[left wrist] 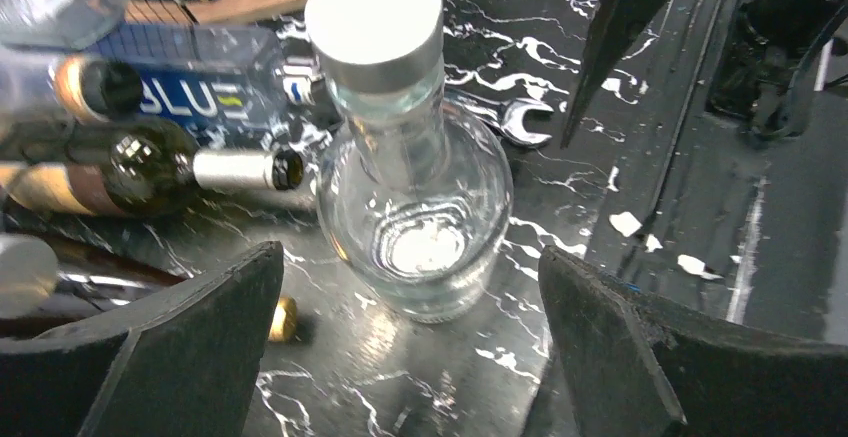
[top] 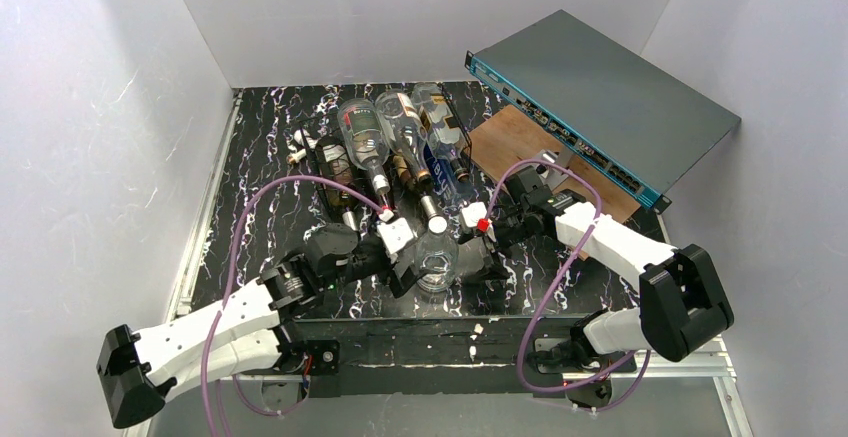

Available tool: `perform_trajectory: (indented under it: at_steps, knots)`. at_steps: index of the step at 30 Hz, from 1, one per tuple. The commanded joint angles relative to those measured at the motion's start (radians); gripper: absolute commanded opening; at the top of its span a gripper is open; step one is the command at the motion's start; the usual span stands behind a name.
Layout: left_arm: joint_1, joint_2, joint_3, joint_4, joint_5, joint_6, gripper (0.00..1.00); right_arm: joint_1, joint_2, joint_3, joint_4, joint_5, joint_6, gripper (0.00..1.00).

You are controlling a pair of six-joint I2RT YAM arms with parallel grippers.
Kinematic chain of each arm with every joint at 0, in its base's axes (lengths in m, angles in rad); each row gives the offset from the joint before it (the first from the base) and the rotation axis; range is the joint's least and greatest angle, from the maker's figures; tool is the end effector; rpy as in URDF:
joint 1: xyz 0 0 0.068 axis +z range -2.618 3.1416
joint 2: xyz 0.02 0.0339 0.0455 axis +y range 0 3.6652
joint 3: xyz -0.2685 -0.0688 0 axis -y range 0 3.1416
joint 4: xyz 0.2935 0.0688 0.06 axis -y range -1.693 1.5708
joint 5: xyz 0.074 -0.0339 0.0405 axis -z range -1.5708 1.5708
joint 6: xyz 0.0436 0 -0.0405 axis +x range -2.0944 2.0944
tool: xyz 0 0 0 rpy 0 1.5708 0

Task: Take the wine bottle off the wine rack
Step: Place the wine bottle at the center of the board, then move the wine bottle to the center of the board.

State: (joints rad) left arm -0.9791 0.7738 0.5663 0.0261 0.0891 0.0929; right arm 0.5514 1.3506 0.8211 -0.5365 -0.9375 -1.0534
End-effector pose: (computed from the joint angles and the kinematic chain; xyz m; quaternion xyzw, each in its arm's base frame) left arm 0.1323 -0.2039 0.2782 0.4165 0.6453 -0.3051 0.5631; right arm 0.2314 0.1836 0.1917 -0.6996 0.5193 0.3684 0.3245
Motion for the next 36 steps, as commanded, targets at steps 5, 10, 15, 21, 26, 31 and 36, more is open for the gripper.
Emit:
perform_trajectory:
  at_steps: [5,10,15,21,26,31,36]
  knots:
    - [-0.004,0.062,-0.014,0.306,0.037,0.178,0.98,-0.003,0.01,0.036,-0.032,-0.004,-0.03,1.0]
    - [-0.003,0.123,-0.015,0.382,0.053,0.141,0.98,-0.003,0.012,0.035,-0.034,-0.004,-0.035,1.0]
    - [-0.004,0.167,-0.003,0.424,0.045,0.117,0.87,-0.002,0.012,0.035,-0.037,-0.004,-0.037,1.0]
    - [-0.003,0.202,0.006,0.442,0.033,0.1,0.75,-0.002,0.012,0.035,-0.04,-0.006,-0.04,1.0]
    - [-0.002,0.234,0.013,0.454,0.031,0.076,0.64,-0.002,0.012,0.035,-0.043,-0.007,-0.046,1.0]
    - [0.0,0.252,0.016,0.474,0.031,0.06,0.46,-0.002,0.012,0.035,-0.046,-0.007,-0.052,1.0]
    - [0.02,0.247,0.019,0.475,0.076,0.003,0.08,-0.002,0.015,0.036,-0.055,-0.007,-0.061,1.0]
